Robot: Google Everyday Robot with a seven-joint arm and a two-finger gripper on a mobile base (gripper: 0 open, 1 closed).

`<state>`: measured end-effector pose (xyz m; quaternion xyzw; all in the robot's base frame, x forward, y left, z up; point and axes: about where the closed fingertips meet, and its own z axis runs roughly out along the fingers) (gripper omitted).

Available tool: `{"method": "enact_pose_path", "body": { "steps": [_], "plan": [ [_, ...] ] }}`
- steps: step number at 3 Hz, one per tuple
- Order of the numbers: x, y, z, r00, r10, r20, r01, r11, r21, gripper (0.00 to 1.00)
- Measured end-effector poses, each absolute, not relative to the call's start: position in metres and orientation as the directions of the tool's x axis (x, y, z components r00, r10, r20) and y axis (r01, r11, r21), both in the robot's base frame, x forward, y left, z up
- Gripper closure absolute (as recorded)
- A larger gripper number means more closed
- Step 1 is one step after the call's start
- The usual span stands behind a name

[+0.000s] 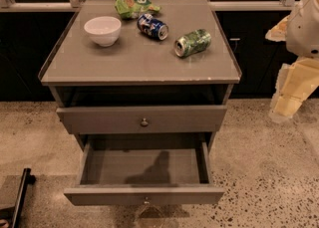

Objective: Close middle drawer

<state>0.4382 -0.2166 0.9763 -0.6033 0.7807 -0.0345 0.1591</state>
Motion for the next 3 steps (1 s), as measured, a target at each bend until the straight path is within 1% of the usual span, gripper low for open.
{"method": "enact_pose_path", "body": {
  "steps": [2, 3],
  "plan": [
    [0.438, -0.216, 0.974, -0.213, -0.951, -0.225, -0.929, 0.268, -0.255, 0.00],
    [0.432, -0.214, 0.928, -0.172, -0.937, -0.305, -0.946, 0.243, -0.212, 0.00]
  ]
}}
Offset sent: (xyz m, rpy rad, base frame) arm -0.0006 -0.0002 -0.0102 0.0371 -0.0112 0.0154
